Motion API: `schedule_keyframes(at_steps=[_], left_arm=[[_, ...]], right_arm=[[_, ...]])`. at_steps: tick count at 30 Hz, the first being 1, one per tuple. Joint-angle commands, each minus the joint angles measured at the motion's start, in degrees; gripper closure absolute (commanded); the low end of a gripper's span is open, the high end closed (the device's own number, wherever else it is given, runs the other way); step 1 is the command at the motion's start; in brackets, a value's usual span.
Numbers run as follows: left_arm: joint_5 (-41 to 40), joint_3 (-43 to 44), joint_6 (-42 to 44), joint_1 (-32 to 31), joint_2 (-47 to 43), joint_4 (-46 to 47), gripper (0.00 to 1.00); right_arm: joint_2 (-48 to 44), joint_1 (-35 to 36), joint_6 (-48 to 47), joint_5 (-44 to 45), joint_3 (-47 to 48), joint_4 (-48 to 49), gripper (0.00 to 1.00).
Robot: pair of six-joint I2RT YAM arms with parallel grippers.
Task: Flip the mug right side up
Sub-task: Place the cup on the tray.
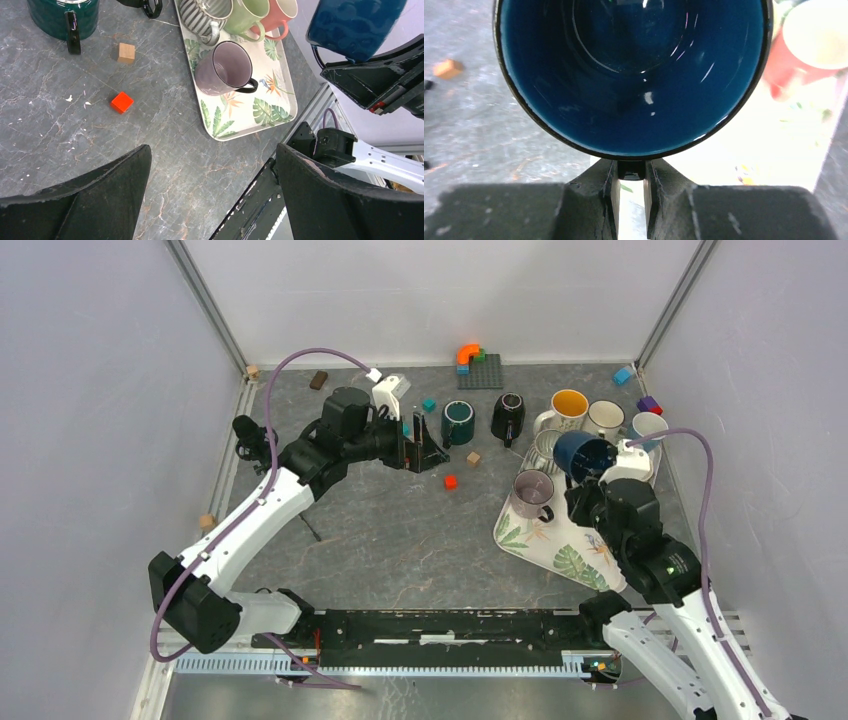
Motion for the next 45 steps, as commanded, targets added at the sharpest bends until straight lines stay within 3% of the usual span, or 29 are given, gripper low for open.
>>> schedule_keyframes(at_steps=[1, 9, 23, 37, 45], left_arm=[[1.3, 0.0, 3.1, -0.3, -0.9, 0.7, 0.0], [1.9, -1.1, 3.0, -0.2, -1.0, 1.6, 0.0], [2.7, -2.2, 3.1, -0.3, -1.7, 2.1, 0.0], [3.9, -3.0, 2.8, -0.3, -1.9, 2.8, 0.0], [4.5, -3.3, 2.7, -0.3, -1.4, 3.0, 0.0]], right_arm=[[-1.1, 0.3, 0.8, 9.9, 3.4, -4.7, 1.0], [2.0, 0.3, 2.2, 10.0, -0.7, -9.5, 1.0], [9.7, -0.4, 2.1, 7.5, -8.5, -7.0, 1.0], [14.4, -12.5, -7.5, -4.0, -12.4, -0.4, 1.0], [18.3, -15.6, -11.7, -7.1, -10.1, -0.2, 1.0]])
